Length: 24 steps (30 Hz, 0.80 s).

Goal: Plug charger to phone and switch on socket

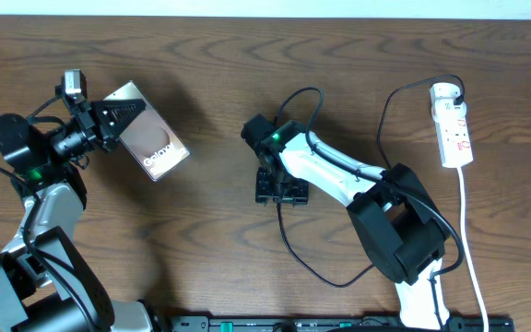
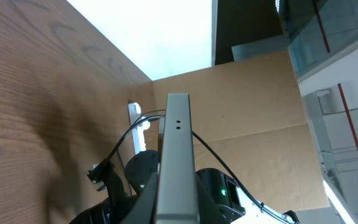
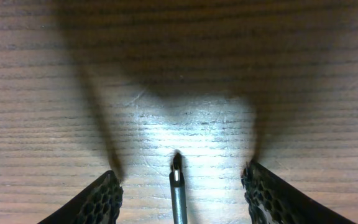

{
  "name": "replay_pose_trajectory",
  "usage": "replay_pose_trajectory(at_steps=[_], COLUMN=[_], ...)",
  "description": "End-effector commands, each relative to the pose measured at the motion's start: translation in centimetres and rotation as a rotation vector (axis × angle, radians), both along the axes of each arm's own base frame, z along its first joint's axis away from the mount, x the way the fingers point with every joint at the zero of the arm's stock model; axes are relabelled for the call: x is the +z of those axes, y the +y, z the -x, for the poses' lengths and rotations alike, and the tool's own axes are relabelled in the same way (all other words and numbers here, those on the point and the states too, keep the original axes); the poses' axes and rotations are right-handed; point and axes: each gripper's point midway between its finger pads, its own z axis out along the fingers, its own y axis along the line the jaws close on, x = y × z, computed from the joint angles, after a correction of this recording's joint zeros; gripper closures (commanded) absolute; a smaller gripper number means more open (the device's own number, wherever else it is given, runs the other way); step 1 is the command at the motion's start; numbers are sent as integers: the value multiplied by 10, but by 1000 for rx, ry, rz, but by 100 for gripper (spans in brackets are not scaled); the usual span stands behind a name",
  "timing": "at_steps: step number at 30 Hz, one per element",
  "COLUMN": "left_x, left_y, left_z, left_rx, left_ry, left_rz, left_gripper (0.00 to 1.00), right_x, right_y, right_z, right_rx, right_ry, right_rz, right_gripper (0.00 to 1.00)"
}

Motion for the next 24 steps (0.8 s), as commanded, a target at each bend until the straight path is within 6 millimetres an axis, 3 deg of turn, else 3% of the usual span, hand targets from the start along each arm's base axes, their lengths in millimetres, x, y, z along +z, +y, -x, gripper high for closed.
replay_pose_trajectory(at_steps=[1, 10, 24], left_x=[11, 11, 11], left_y=[0, 0, 0], left_z=[3, 3, 3], left_rx=[-17, -17, -16], left_ry=[-50, -50, -50], left_rz=[-29, -29, -29], left_gripper=[93, 93, 93], right_x=[-20, -19, -21], right_y=[-7, -12, -17], right_z=[21, 30, 25], right_rx=[-7, -14, -29], right_ry=[88, 131, 99], right_rz=[30, 45, 79], right_gripper=[35, 33, 72])
